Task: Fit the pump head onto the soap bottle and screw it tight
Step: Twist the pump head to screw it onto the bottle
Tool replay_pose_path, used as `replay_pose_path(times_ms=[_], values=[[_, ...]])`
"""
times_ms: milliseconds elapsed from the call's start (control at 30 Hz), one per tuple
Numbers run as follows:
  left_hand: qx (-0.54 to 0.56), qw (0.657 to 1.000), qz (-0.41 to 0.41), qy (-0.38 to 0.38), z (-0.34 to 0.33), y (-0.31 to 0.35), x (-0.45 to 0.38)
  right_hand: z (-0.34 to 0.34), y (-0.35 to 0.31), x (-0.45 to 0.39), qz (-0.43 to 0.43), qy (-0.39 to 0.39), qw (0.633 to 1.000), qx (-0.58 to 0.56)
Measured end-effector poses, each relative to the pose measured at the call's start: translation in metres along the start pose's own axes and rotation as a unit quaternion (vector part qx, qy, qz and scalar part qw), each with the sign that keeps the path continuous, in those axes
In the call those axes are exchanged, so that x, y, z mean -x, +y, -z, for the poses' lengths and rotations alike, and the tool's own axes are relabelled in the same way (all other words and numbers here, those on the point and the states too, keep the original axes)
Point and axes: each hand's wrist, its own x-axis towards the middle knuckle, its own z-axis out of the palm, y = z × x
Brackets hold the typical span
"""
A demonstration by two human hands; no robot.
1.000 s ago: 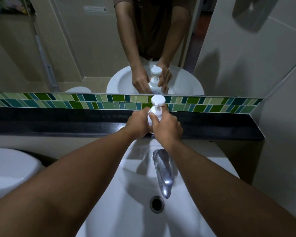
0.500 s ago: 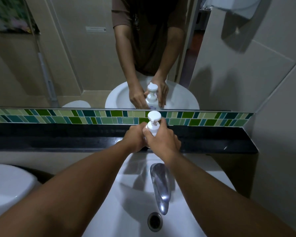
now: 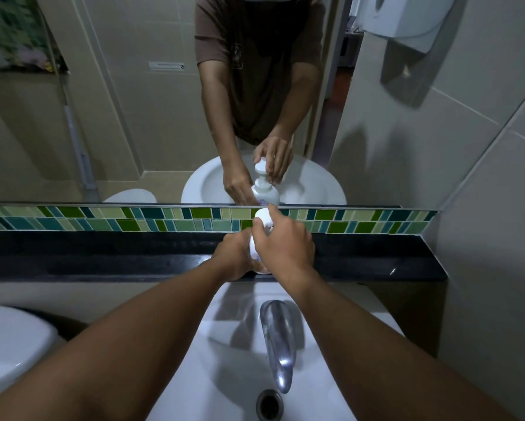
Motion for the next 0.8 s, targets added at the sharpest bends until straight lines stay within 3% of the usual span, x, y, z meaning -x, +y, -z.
replay_pose_path(times_ms=[800], values=[[0.031,0.999,0.012,0.001,-0.001,-0.003,-0.002,0.005,0.028,-0.026,0.096,-0.07,0.993,0.003]])
